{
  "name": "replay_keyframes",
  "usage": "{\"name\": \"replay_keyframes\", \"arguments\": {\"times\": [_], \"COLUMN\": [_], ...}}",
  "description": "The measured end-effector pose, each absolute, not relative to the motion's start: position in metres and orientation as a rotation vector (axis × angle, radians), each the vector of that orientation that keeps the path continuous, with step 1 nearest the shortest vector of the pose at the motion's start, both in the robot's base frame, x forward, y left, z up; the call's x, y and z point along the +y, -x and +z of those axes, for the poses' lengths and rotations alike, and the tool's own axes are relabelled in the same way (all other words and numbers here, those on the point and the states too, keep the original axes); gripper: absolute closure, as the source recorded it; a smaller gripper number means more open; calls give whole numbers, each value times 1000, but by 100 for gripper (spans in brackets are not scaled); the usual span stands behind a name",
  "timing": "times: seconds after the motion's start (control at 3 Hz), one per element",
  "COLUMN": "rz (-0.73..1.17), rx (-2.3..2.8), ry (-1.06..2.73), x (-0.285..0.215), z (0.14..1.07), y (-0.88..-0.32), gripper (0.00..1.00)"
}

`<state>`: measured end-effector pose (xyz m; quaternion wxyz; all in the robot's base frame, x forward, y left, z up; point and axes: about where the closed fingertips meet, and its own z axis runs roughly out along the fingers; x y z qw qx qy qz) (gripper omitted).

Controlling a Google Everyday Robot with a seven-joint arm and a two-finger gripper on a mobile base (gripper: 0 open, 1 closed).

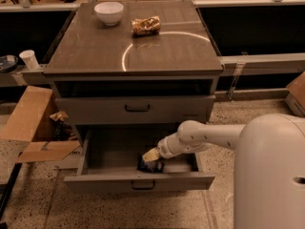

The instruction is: Place rxbar blueberry into middle drawer

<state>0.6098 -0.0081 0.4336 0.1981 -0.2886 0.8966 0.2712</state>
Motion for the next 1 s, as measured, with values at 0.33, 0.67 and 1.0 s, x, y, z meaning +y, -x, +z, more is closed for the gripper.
{"name": "replay_keyframes", "arguments": {"times": [0.33, 0.67, 1.0], "rz": [757, 811, 900], "rx": [2453, 2340, 2191], "ry": [800, 804, 803], "x": [-11, -8, -3], "z": [454, 486, 528], "y": [-614, -611, -594], "gripper": [0, 0, 0]}}
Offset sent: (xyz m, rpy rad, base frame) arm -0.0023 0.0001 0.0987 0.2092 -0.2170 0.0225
